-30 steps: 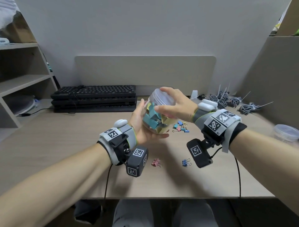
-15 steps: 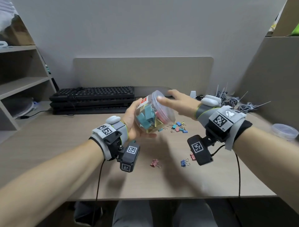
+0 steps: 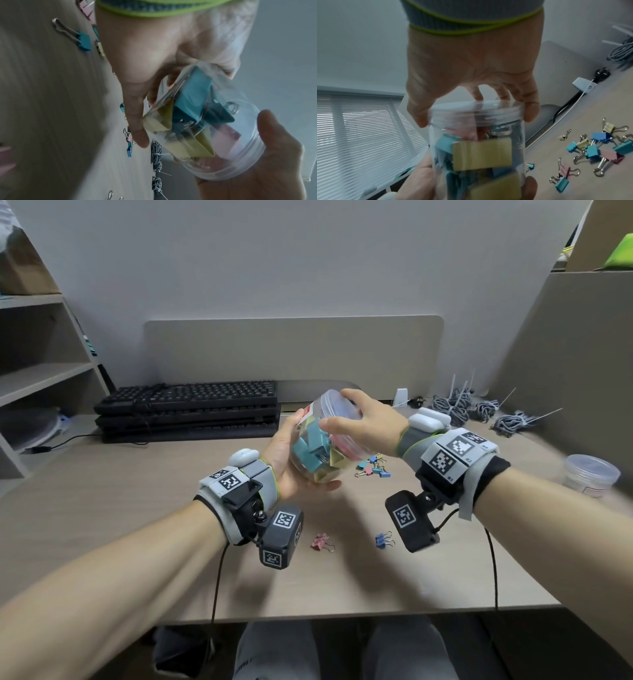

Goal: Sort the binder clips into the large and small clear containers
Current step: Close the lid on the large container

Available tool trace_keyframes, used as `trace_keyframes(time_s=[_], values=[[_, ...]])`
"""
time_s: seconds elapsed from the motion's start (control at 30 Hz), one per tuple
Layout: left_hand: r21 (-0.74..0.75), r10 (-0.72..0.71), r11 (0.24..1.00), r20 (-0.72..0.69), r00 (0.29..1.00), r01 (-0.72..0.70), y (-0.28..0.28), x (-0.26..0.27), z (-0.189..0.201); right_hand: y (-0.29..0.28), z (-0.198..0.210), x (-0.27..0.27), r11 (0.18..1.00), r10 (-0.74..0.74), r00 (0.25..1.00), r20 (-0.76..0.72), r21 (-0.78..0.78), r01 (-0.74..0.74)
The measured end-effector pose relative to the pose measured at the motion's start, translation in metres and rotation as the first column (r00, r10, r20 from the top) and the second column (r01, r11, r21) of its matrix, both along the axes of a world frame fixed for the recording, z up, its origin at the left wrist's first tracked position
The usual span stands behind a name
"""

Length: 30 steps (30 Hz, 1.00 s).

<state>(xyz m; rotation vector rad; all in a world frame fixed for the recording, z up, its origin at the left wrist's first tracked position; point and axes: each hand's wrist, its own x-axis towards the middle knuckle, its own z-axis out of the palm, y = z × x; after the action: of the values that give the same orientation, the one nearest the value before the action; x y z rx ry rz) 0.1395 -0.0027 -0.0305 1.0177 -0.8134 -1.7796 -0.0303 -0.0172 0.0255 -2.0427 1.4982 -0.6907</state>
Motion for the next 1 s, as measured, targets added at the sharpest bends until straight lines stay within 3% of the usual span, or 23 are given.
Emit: trace_keyframes(time_s=[0.1, 0.23, 0.37, 0.5, 0.63, 0.77, 0.9, 1.0], values=[[-0.053, -0.003, 0.999, 0.061, 0.998, 0.006, -0.004, -0.01, 0.006, -0.006, 0.002, -0.013, 0.997, -0.006, 0.999, 0.036, 0.077, 0.003], [-0.069, -0.004, 0.997, 0.33, 0.944, 0.028, -0.014, -0.028, 0.012, -0.019, 0.006, -0.041, 0.992, -0.087, 0.996, 0.025, 0.098, 0.084], [-0.111, -0.015, 0.989, 0.582, 0.813, 0.098, -0.029, -0.053, 0.014, -0.039, 0.005, -0.084, 0.972, -0.234, 0.97, -0.059, -0.005, 0.235], [-0.248, 0.069, 0.951, 0.755, 0.652, 0.186, -0.05, -0.07, 0.008, -0.058, 0.003, -0.122, 0.936, -0.352, 0.895, -0.274, -0.089, 0.341], [-0.298, 0.09, 0.913, 0.814, 0.573, 0.28, -0.067, -0.094, 0.006, -0.071, -0.015, -0.154, 0.911, -0.396, 0.79, -0.468, -0.093, 0.402], [-0.326, 0.131, 0.884, 0.861, 0.491, 0.335, -0.077, -0.114, 0.006, -0.081, -0.04, -0.169, 0.918, -0.361, 0.758, -0.544, -0.064, 0.391], [-0.332, 0.137, 0.863, 0.88, 0.455, 0.381, -0.084, -0.136, 0.006, -0.085, -0.047, -0.196, 0.914, -0.391, 0.844, -0.368, -0.048, 0.402], [-0.36, 0.157, 0.848, 0.872, 0.463, 0.389, -0.086, -0.15, 0.007, -0.08, -0.047, -0.23, 0.873, -0.48, 0.816, -0.321, -0.083, 0.481]])
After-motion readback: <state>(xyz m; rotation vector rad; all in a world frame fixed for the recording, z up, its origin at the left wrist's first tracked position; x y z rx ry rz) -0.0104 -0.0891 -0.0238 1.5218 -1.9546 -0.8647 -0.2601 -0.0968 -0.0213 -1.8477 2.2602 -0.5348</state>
